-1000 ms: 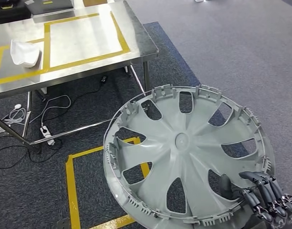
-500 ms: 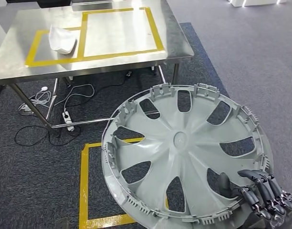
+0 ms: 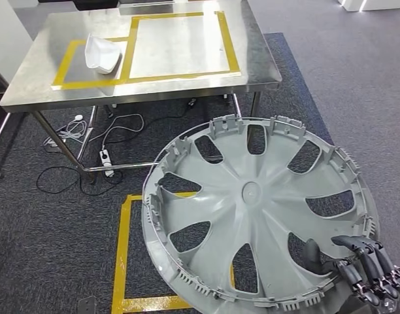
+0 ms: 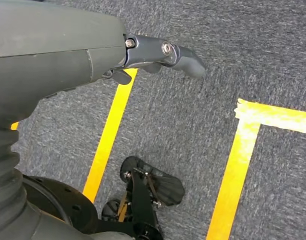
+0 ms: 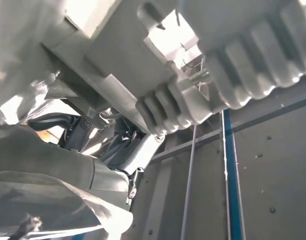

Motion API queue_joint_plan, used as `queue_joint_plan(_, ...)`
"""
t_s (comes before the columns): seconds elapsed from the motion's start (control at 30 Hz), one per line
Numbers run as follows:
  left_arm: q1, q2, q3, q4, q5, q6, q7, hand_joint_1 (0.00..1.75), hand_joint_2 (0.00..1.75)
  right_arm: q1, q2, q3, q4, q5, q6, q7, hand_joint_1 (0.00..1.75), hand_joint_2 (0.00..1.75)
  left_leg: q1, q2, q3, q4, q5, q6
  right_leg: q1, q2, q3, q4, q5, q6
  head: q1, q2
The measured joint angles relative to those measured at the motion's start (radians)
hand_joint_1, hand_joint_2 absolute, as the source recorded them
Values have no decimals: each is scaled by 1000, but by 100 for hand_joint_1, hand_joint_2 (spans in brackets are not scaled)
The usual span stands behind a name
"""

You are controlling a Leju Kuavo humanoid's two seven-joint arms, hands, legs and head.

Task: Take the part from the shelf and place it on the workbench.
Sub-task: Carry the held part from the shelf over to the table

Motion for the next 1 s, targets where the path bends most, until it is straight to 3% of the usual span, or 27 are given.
queue_joint_plan(0.1,-1,1,0,0,0,1,-2,0,175,0,0,0,0,0,0,0,175,175,6,4,-75,166,-83,-16,-2,-7,5,-2,-4,-12,-6,0)
queue_joint_plan(0.13,0,1,0,0,0,1,-2,0,175,0,0,0,0,0,0,0,175,175,8,4,-105,226,-103,-18,-1,-8,6,-2,-5,-13,-5,0)
queue_joint_plan(0.17,2,1,0,0,0,1,-2,0,175,0,0,0,0,0,0,0,175,175,10,4,-122,257,-104,-19,-1,-9,7,-2,-6,-14,-5,0)
queue_joint_plan(0.2,3,1,0,0,0,1,-3,0,175,1,0,0,0,0,0,0,175,175,10,4,-122,251,-86,-19,-1,-8,10,-2,-8,-14,-6,0)
queue_joint_plan(0.23,3,1,0,0,0,1,-3,0,175,1,0,0,0,0,0,0,175,175,10,4,-103,206,-52,-16,-1,-8,13,-2,-10,-13,-5,0)
queue_joint_plan(0.27,3,1,0,0,0,1,-3,0,175,1,0,1,0,-1,0,0,175,175,10,5,-73,138,-13,-12,-1,-8,16,-2,-12,-11,-6,0)
queue_joint_plan(0.33,1,2,0,0,0,1,-3,0,175,1,0,1,0,-1,0,0,175,175,7,7,-20,21,29,-4,2,-7,20,-1,-16,-5,-5,0)
queue_joint_plan(0.37,0,3,0,0,0,1,-4,0,175,1,0,1,0,-1,0,0,175,175,5,7,-8,-8,31,-1,4,-7,19,-2,-17,0,-5,0)
queue_joint_plan(0.5,1,3,1,0,1,2,-4,0,175,1,0,1,0,-3,0,0,175,175,7,7,1,-31,29,17,4,-8,14,4,-29,21,-3,0)
queue_joint_plan(0.57,0,3,1,0,1,2,-4,0,175,1,0,0,0,-3,0,0,175,175,10,7,7,-39,30,28,4,-6,-29,89,-75,27,1,0)
queue_joint_plan(0.63,-1,3,1,0,1,2,-4,0,175,1,0,0,0,-4,0,0,175,175,7,8,8,-39,27,35,3,-6,-100,219,-126,30,3,0)
queue_joint_plan(0.67,-1,2,1,0,1,2,-4,0,175,2,-1,-1,0,-4,0,0,175,175,6,8,10,-39,25,36,3,-6,-125,259,-132,30,3,0)
queue_joint_plan(0.7,0,2,1,0,1,2,-4,0,175,3,-1,-1,0,-5,0,0,175,175,4,7,12,-38,23,37,3,-6,-133,263,-118,30,3,0)
queue_joint_plan(0.77,0,2,1,0,1,2,-4,0,175,3,-1,-1,0,-5,0,0,175,175,3,4,20,-37,17,35,4,-6,-91,161,-44,24,3,0)
queue_joint_plan(0.83,0,1,1,0,1,2,-4,0,175,2,-1,-1,1,-5,0,0,175,175,-1,2,26,-34,9,28,7,-5,-30,38,4,17,3,0)
queue_joint_plan(0.87,-1,1,1,0,1,2,-4,0,175,2,-1,-1,1,-6,0,0,175,175,-2,2,27,-32,6,24,9,-5,-13,6,9,14,2,0)
queue_joint_plan(1.0,-2,2,1,0,1,3,-4,0,175,5,-1,0,0,-6,0,0,175,175,-1,3,26,-22,-7,5,7,-4,4,-14,4,1,0,0)
